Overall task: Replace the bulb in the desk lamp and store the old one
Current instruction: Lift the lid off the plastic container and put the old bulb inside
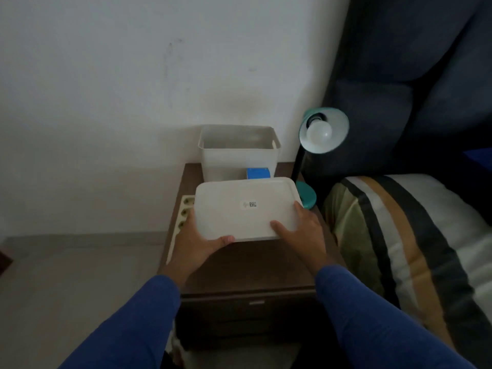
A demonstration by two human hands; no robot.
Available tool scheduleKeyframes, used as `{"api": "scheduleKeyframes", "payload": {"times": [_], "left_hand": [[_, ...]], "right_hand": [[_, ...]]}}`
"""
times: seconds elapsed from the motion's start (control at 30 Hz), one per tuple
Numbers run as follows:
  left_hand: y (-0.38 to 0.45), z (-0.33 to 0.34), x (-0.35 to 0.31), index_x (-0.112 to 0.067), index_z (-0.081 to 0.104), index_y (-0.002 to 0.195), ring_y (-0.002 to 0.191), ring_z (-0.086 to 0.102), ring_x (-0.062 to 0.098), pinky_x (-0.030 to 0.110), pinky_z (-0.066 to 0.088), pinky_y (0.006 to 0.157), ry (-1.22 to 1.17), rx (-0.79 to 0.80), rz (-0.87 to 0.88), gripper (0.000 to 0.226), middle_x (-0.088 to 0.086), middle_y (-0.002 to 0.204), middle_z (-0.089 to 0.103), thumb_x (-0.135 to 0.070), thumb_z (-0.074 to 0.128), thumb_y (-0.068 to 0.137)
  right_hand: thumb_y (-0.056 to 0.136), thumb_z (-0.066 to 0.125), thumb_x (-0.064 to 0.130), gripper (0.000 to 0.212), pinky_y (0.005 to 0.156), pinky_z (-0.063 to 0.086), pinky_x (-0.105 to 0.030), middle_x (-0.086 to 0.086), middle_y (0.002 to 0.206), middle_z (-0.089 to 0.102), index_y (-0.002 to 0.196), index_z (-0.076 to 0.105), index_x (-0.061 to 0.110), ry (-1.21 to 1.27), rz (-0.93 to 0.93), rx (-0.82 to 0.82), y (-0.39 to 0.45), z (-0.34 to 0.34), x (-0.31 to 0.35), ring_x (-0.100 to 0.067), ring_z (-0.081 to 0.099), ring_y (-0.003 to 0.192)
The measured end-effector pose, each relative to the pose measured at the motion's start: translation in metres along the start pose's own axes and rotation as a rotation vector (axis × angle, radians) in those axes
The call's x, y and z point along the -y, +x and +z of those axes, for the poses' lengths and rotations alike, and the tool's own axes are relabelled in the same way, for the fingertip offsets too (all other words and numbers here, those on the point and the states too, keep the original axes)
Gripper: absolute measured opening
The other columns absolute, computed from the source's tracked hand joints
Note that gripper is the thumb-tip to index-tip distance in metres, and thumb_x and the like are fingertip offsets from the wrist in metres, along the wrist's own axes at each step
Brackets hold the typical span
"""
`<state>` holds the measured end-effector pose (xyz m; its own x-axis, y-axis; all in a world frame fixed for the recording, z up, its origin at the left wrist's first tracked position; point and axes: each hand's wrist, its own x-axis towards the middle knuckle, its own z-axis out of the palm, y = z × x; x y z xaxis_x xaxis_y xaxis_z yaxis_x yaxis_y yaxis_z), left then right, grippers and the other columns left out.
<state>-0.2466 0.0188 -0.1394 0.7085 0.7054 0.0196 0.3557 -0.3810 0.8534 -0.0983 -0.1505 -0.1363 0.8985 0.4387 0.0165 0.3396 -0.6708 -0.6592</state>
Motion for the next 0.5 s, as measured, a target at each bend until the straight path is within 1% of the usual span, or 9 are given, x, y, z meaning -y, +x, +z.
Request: {"api": "scheduleKeyframes", "payload": {"times": [0.07, 0.13, 0.23, 0.3, 0.33, 0.4, 0.5], "left_hand": [[-0.02, 0.01, 0.009, -0.021, 0.027, 0.138, 0.119, 0.045, 0.016, 0.033, 0.041, 0.097, -0.017, 0.022, -0.039, 0.098, -0.002, 0.131, 0.047, -0.035, 0.085, 0.06], [-0.037, 0.018, 0.016, -0.018, 0.025, 0.14, 0.126, 0.042, 0.021, 0.034, 0.037, 0.101, 0.014, 0.036, -0.089, 0.101, 0.001, 0.136, 0.044, -0.036, 0.085, 0.061], [-0.054, 0.027, 0.021, -0.015, 0.027, 0.138, 0.126, 0.042, 0.023, 0.032, 0.037, 0.099, 0.071, 0.053, -0.149, 0.1, 0.004, 0.136, 0.044, -0.039, 0.085, 0.06], [-0.059, 0.031, 0.026, -0.014, 0.028, 0.136, 0.125, 0.044, 0.024, 0.036, 0.039, 0.101, 0.104, 0.069, -0.185, 0.102, 0.005, 0.135, 0.045, -0.045, 0.084, 0.057], [-0.06, 0.032, 0.028, -0.013, 0.028, 0.136, 0.125, 0.044, 0.026, 0.04, 0.041, 0.103, 0.127, 0.077, -0.197, 0.106, 0.006, 0.136, 0.046, -0.05, 0.084, 0.054], [-0.061, 0.034, 0.031, -0.012, 0.028, 0.136, 0.124, 0.045, 0.027, 0.045, 0.042, 0.102, 0.172, 0.102, -0.23, 0.111, 0.007, 0.135, 0.046, -0.056, 0.083, 0.05], [-0.059, 0.036, 0.03, -0.013, 0.028, 0.136, 0.124, 0.045, 0.026, 0.044, 0.043, 0.101, 0.223, 0.124, -0.244, 0.112, 0.006, 0.134, 0.047, -0.057, 0.082, 0.049]], "right_hand": [[0.082, 0.06, 0.053, 0.082, 0.109, 0.03, -0.037, -0.008, 0.149, 0.03, 0.147, 0.021, 0.021, -0.012, 0.018, 0.025, -0.018, 0.001, -0.014, -0.024, 0.034, 0.134], [0.081, 0.061, 0.052, 0.082, 0.11, 0.028, -0.037, -0.008, 0.149, 0.031, 0.147, 0.022, 0.021, -0.029, 0.043, 0.048, -0.031, 0.002, -0.026, -0.025, 0.033, 0.135], [0.081, 0.061, 0.052, 0.083, 0.111, 0.026, -0.035, -0.008, 0.15, 0.03, 0.147, 0.022, 0.021, -0.048, 0.079, 0.1, -0.042, 0.003, -0.04, -0.025, 0.031, 0.137], [0.081, 0.061, 0.052, 0.083, 0.111, 0.026, -0.036, -0.008, 0.15, 0.03, 0.147, 0.022, 0.021, -0.048, 0.092, 0.13, -0.046, 0.005, -0.047, -0.024, 0.03, 0.137], [0.081, 0.062, 0.052, 0.083, 0.111, 0.027, -0.036, -0.009, 0.15, 0.03, 0.147, 0.022, 0.02, -0.046, 0.094, 0.142, -0.047, 0.006, -0.049, -0.024, 0.03, 0.137], [0.081, 0.062, 0.051, 0.083, 0.111, 0.027, -0.037, -0.009, 0.149, 0.031, 0.147, 0.022, 0.019, -0.051, 0.105, 0.164, -0.047, 0.008, -0.053, -0.024, 0.031, 0.137], [0.081, 0.061, 0.053, 0.082, 0.111, 0.027, -0.039, -0.011, 0.148, 0.032, 0.146, 0.025, 0.019, -0.096, 0.131, 0.214, -0.044, 0.011, -0.059, -0.026, 0.032, 0.136]]}}
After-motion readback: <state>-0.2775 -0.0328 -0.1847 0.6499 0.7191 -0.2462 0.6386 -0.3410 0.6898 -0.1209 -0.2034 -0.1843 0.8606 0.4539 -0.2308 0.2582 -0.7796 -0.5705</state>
